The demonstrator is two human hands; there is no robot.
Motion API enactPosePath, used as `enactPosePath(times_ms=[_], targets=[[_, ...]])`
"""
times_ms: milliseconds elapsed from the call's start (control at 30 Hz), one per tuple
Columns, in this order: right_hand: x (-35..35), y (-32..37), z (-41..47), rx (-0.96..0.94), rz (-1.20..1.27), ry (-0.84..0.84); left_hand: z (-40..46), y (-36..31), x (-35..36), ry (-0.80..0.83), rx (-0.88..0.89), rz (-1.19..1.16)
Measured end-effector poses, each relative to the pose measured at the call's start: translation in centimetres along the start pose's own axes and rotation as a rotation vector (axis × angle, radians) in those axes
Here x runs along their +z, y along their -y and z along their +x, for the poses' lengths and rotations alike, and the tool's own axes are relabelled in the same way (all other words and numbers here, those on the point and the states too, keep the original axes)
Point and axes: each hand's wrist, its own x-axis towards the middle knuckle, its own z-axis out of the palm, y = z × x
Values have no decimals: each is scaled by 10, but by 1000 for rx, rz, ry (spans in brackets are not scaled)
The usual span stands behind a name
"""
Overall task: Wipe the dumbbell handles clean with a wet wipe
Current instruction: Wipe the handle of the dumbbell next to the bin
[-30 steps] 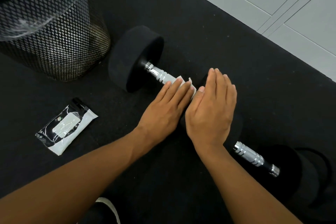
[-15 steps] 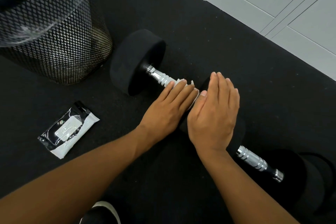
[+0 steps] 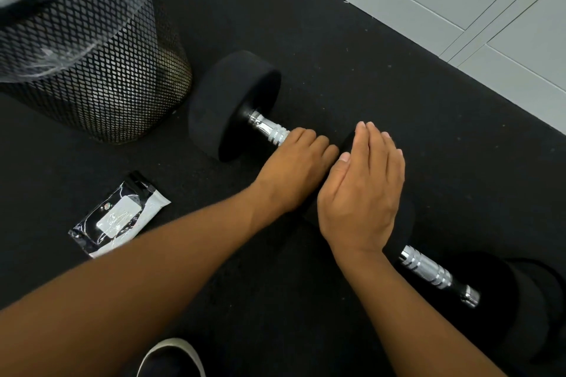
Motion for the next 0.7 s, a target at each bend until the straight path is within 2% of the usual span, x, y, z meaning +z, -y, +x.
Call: enactPosePath(times_ms=[67, 100, 233, 400, 567, 700], targets=[[0, 0, -1, -5, -7, 4, -23, -5, 16, -119, -24, 4], [0, 0, -2, -4, -10, 5, -31, -6, 21, -126, -26, 21], [-1, 2, -4, -10, -6, 11, -36, 13, 14, -141, -82, 47], [0, 1, 0, -2, -9, 7, -25, 49, -6, -54, -185, 84], [0, 1, 3, 11, -7, 11, -19, 37, -5, -34, -220, 4], [-2, 2, 0, 4, -19, 21, -32, 34, -2, -100, -223, -71]])
